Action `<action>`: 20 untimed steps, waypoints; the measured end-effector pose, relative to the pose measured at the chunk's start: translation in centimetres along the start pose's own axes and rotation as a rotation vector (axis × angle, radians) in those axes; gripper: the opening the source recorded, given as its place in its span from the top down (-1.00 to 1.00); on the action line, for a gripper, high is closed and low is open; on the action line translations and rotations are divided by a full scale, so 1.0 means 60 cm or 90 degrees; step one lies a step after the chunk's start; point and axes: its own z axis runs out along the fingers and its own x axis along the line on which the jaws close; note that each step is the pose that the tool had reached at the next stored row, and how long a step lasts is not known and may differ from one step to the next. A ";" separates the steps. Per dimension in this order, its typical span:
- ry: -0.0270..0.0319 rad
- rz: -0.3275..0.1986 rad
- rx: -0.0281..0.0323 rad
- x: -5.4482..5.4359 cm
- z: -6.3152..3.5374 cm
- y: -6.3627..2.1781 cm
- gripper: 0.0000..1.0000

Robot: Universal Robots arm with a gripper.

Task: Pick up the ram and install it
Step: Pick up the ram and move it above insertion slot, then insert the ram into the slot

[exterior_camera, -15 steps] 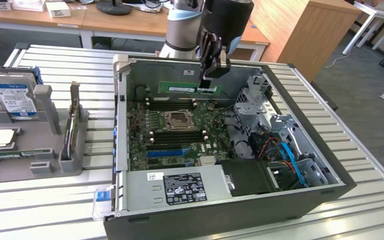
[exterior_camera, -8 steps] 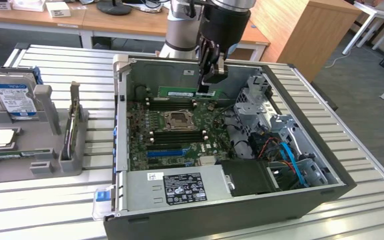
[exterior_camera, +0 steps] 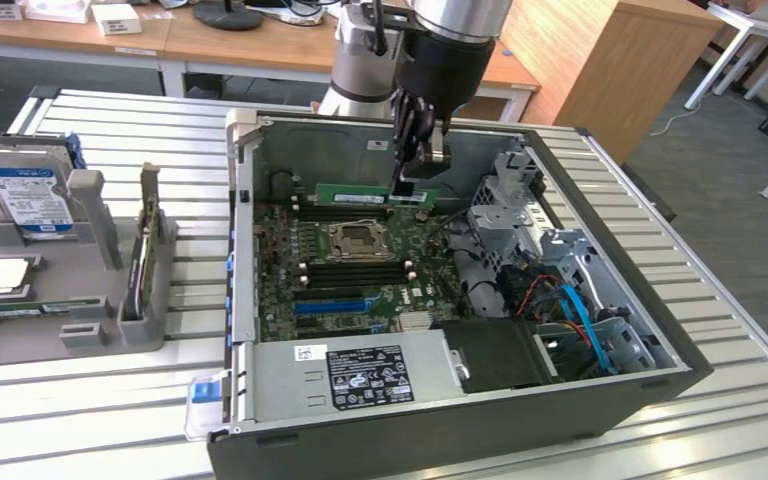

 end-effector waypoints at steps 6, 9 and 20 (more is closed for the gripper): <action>-0.0001 0.000 0.0000 0.000 0.017 0.000 0.76; 0.0000 0.000 0.0000 0.000 0.017 0.000 0.76; 0.0000 0.000 0.0000 0.000 0.017 0.000 0.76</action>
